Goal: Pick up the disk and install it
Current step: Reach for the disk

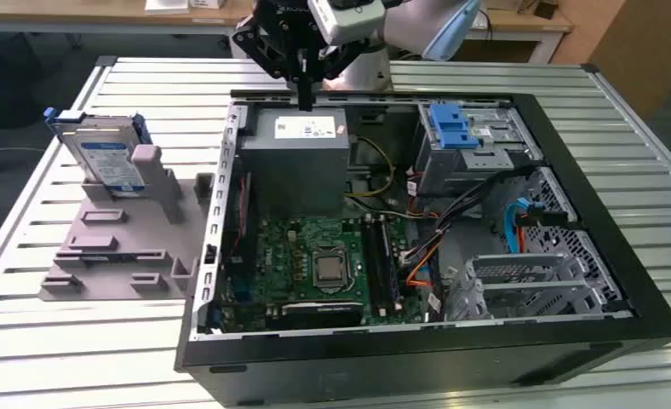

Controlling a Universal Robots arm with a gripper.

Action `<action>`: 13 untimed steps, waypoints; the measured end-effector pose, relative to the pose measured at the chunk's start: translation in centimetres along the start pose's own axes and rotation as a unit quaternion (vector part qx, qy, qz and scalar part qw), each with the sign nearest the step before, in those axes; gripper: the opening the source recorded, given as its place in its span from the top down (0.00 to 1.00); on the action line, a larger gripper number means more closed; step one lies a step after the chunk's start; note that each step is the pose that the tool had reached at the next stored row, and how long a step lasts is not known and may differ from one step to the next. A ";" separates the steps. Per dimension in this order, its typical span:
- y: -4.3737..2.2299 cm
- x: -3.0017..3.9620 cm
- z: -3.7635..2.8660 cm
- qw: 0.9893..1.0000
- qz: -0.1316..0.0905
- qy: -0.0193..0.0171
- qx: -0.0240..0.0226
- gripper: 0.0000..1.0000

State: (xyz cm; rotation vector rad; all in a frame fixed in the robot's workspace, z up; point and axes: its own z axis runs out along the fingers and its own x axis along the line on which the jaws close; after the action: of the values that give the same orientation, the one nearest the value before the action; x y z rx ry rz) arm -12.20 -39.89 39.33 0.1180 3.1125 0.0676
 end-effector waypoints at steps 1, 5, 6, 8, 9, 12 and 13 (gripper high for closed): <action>0.00 0.00 0.00 1.000 0.000 0.000 0.000 0.89; 0.00 0.00 0.00 1.000 0.000 0.000 0.000 0.89; 0.00 0.02 0.00 1.000 0.000 0.000 0.000 0.89; -0.01 0.13 0.00 1.000 0.000 0.000 0.000 0.89; -0.02 0.21 0.00 1.000 0.000 0.000 0.000 0.89; -0.01 0.43 -0.01 1.000 0.000 0.000 0.000 0.89; 0.00 0.49 -0.01 1.000 0.000 0.000 0.000 0.89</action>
State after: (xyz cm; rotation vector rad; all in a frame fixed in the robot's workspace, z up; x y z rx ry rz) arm -12.68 -39.86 39.33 0.1180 3.1125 0.0676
